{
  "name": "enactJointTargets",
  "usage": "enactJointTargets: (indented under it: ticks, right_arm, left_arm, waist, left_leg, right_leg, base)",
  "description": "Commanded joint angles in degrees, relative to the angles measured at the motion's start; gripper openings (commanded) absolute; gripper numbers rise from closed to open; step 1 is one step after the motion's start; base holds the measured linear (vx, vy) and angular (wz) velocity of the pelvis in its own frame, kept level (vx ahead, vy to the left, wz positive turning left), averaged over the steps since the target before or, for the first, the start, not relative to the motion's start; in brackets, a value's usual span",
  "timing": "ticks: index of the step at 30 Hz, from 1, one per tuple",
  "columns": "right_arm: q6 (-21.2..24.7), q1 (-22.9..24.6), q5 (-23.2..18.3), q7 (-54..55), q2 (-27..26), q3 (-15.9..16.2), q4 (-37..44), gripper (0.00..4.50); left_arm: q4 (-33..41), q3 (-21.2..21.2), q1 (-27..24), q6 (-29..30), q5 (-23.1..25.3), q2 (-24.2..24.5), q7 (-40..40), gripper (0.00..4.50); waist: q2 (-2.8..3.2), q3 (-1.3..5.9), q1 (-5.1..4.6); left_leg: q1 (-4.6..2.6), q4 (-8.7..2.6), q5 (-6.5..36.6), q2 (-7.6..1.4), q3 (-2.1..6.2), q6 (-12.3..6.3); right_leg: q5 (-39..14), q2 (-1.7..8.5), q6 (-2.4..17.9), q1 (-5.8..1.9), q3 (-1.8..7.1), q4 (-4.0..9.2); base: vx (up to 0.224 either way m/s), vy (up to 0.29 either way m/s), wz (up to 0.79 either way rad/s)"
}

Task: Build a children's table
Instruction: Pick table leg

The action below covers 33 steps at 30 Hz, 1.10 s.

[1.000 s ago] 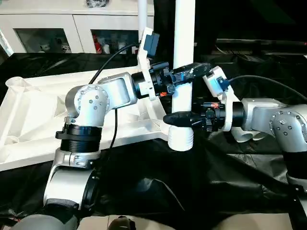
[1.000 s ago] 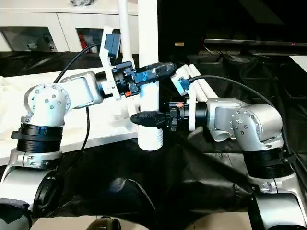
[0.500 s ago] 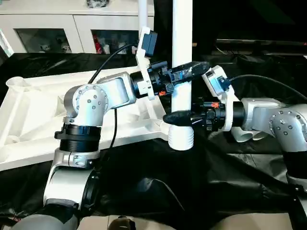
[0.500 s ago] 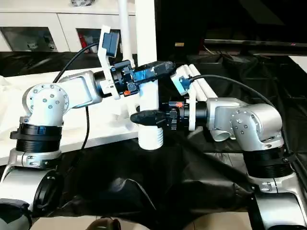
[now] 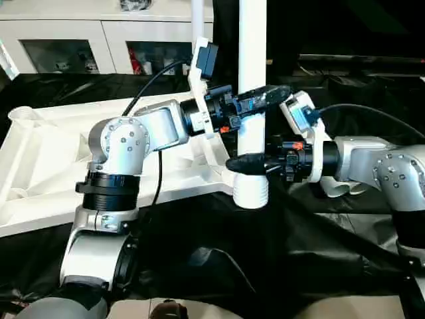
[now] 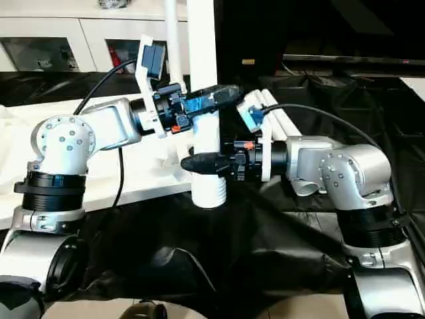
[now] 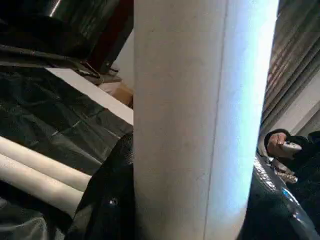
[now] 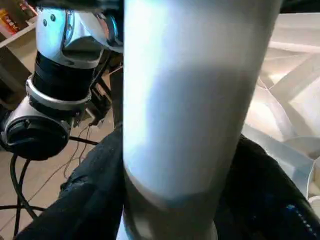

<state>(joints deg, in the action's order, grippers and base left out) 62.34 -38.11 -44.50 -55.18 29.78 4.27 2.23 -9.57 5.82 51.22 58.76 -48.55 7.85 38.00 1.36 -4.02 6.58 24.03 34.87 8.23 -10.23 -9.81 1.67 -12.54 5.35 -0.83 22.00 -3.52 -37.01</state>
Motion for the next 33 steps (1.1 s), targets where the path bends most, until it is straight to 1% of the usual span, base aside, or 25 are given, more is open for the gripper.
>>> enactJointTargets:
  ticks: [1, 11, 12, 13, 15, 17, 18, 19, 20, 24, 30, 33]
  right_arm:
    - [0.12, 0.46, 1.09, 0.80, 0.55, 0.49, 0.94, 3.03]
    - [1.14, 0.41, 0.21, 1.05, 0.26, -0.03, 0.92, 3.05]
    - [1.18, 0.37, 0.15, 1.13, 0.17, -0.13, 0.86, 3.05]
    - [1.21, 0.34, 0.10, 1.21, 0.10, -0.21, 0.81, 2.87]
    - [1.55, 0.13, -0.27, 1.45, -0.11, -0.57, 0.50, 2.87]
    - [1.82, 0.10, -0.50, 1.51, -0.15, -0.73, 0.40, 2.60]
    - [1.88, 0.10, -0.55, 1.51, -0.17, -0.74, 0.40, 2.60]
    - [1.91, 0.09, -0.59, 1.51, -0.20, -0.75, 0.38, 2.41]
    - [1.91, 0.09, -0.59, 1.55, -0.20, -0.73, 0.37, 2.41]
    - [1.90, 0.07, -0.55, 1.69, -0.23, -0.77, 0.36, 2.00]
    - [1.13, 0.42, -0.26, 1.29, 0.31, -0.03, 0.97, 1.92]
    - [1.13, 0.50, -0.22, 1.03, 0.50, 0.29, 1.18, 1.92]
  left_arm:
    - [0.95, -0.24, 1.60, -0.29, -0.11, 0.27, 0.91, 1.86]
    - [1.30, -0.54, 1.44, -0.17, -0.18, 0.47, 1.38, 1.86]
    - [1.40, -0.61, 1.40, -0.15, -0.18, 0.50, 1.46, 1.86]
    - [1.47, -0.66, 1.36, -0.14, -0.16, 0.52, 1.53, 1.86]
    - [1.49, -0.71, 1.32, -0.18, -0.07, 0.54, 1.60, 1.86]
    - [1.55, -0.70, 1.31, -0.19, -0.08, 0.52, 1.57, 1.86]
    - [1.56, -0.69, 1.31, -0.21, -0.09, 0.52, 1.58, 1.86]
    - [1.55, -0.68, 1.31, -0.24, -0.08, 0.52, 1.58, 1.86]
    - [1.56, -0.69, 1.31, -0.26, -0.06, 0.54, 1.61, 1.86]
    - [1.56, -0.79, 1.35, -0.32, -0.01, 0.62, 1.79, 1.86]
    - [2.35, -2.08, 0.92, -0.31, 0.31, 0.97, 2.76, 1.86]
    - [2.78, -2.55, 0.64, -0.11, 0.31, 0.78, 2.89, 1.86]
  waist:
    - [-1.10, 5.23, 0.14]
    - [-1.10, 5.27, 0.17]
    - [-1.02, 5.25, 0.16]
    - [-1.04, 5.30, 0.17]
    - [-1.03, 5.27, 0.17]
    - [-1.08, 5.29, 0.15]
    - [-1.05, 5.27, 0.15]
    - [-1.06, 5.29, 0.16]
    - [-1.02, 5.27, 0.19]
    - [-1.00, 5.27, 0.16]
    - [-1.09, 5.24, 0.16]
    - [-1.01, 5.29, 0.19]
  left_leg:
    - [-1.97, -3.24, 6.28, -2.11, 0.32, -0.15]
    - [-1.95, -3.19, 6.00, -2.09, 0.34, -0.32]
    - [-1.98, -3.23, 6.11, -2.12, 0.35, -0.28]
    - [-2.01, -3.17, 6.04, -2.11, 0.33, -0.29]
    - [-2.01, -3.20, 6.14, -2.12, 0.33, -0.28]
    - [-2.02, -3.20, 6.27, -2.12, 0.34, -0.23]
    - [-1.99, -3.19, 6.20, -2.11, 0.33, -0.22]
    - [-1.96, -3.20, 6.09, -2.11, 0.34, -0.17]
    - [-1.98, -3.20, 6.19, -2.12, 0.33, -0.09]
    - [-2.04, -3.21, 6.52, -2.13, 0.33, 0.09]
    - [-1.95, -3.26, 6.44, -2.09, 0.33, 0.16]
    - [-1.99, -3.23, 6.29, -2.14, 0.36, 0.21]
  right_leg:
    - [-1.34, 2.83, 14.44, -2.76, 2.13, 4.11]
    - [-0.94, 2.83, 14.54, -2.79, 2.11, 4.01]
    - [-1.09, 2.80, 14.55, -2.74, 2.10, 4.02]
    - [-0.92, 2.82, 14.60, -2.75, 2.12, 4.02]
    - [-0.94, 2.82, 14.66, -2.72, 2.12, 4.02]
    - [-1.17, 2.84, 14.65, -2.76, 2.11, 4.02]
    - [-1.13, 2.83, 14.61, -2.76, 2.12, 4.01]
    - [-1.04, 2.84, 14.56, -2.79, 2.11, 4.00]
    - [-1.06, 2.83, 14.48, -2.74, 2.12, 4.01]
    - [-1.28, 2.83, 14.45, -2.71, 2.13, 4.03]
    - [-1.71, 2.82, 14.05, -2.77, 2.14, 4.11]
    - [-1.54, 2.85, 14.03, -2.76, 2.13, 4.03]
  base:
    - [0.000, 0.000, 0.00]
    - [0.000, 0.000, 0.00]
    - [0.000, 0.000, 0.00]
    - [0.000, 0.000, 0.00]
    - [0.000, 0.000, 0.00]
    - [0.000, 0.000, 0.00]
    - [0.000, 0.000, 0.00]
    - [0.000, 0.000, 0.00]
    - [0.000, 0.000, 0.00]
    - [0.000, 0.000, 0.00]
    - [0.000, 0.000, 0.00]
    - [0.000, 0.000, 0.00]
